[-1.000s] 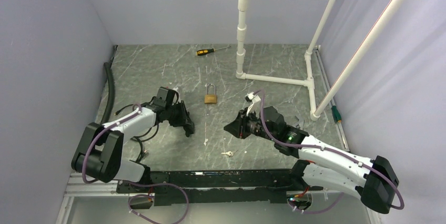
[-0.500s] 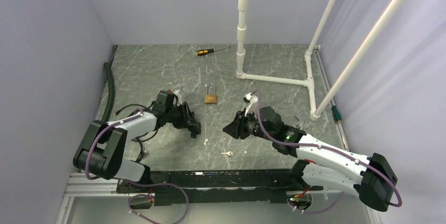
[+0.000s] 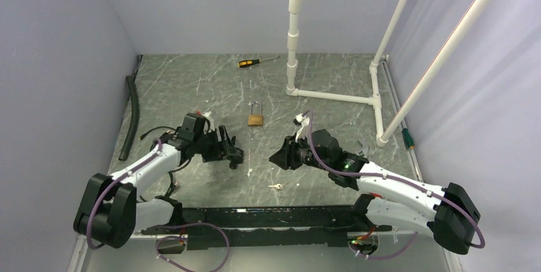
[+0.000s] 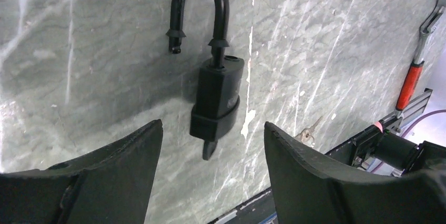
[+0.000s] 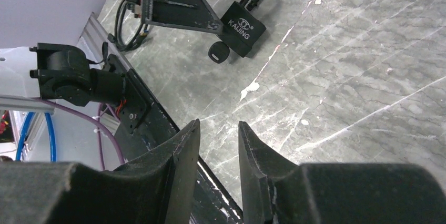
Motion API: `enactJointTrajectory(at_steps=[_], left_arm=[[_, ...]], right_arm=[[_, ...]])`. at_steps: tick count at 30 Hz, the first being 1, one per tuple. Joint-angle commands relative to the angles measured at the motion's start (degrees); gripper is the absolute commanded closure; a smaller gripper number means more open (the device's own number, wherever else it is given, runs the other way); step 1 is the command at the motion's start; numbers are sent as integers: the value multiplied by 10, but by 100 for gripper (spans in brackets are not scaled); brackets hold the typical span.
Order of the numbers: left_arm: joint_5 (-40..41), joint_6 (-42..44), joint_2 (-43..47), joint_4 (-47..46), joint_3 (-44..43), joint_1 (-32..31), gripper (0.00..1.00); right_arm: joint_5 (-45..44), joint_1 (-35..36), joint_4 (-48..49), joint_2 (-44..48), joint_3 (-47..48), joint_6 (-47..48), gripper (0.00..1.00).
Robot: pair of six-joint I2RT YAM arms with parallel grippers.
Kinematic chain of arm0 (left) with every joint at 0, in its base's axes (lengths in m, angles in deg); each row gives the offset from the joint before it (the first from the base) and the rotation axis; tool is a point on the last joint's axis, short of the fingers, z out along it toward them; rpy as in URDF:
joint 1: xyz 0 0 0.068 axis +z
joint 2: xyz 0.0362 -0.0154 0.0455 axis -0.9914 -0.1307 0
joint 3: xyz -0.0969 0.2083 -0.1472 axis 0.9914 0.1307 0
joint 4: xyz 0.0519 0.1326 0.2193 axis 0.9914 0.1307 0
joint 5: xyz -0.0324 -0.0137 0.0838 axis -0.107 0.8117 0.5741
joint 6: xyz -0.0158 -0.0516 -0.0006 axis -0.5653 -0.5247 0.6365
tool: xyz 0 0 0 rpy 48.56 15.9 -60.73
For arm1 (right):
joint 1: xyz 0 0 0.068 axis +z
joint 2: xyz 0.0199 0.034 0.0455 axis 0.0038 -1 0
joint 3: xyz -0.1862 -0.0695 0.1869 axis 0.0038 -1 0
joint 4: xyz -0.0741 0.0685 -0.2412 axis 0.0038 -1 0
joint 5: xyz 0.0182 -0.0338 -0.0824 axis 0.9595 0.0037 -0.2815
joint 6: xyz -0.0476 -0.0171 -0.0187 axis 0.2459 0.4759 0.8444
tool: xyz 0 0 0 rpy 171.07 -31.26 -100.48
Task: Unlock with the key
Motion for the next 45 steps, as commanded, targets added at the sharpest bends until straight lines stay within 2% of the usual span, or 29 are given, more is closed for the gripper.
enactJointTrajectory(at_steps=[1,3,5,7,9,12,15,18,21,23,32,41,45], left_arm=[[21,17,47,69,-42,-1,25],[20,19,76,106,-65,-2,24],[21,23,105,152,-102,-1,20],[29,33,139,202,-139,-2,3],[57,55,167,257,-183,-2,1],[130,109,192,349,-260,-1,1],[248,155,213,402,-297,-1,0],[314,147,250,394,-271,-2,1],[286,159,287,358,-246,-1,1],[300,159,293,357,-244,-1,0],[285,160,285,361,-243,6,0],[271,168,292,348,-235,8,1],[269,167,288,353,-238,8,1]], right_arm=[[12,1,35,-4,6,-6,64],[15,1,38,-10,10,-8,60],[17,2,43,-19,15,-11,51],[19,4,48,-32,24,-12,38],[20,8,52,-47,37,-13,31],[24,15,67,-78,59,-15,28],[31,20,93,-127,89,-25,28],[45,25,116,-197,130,-41,29],[58,27,137,-259,172,-57,31],[59,28,135,-300,203,-66,33],[93,33,137,-457,314,-92,45],[80,38,87,-550,386,-106,50],[59,38,51,-561,390,-97,51]])
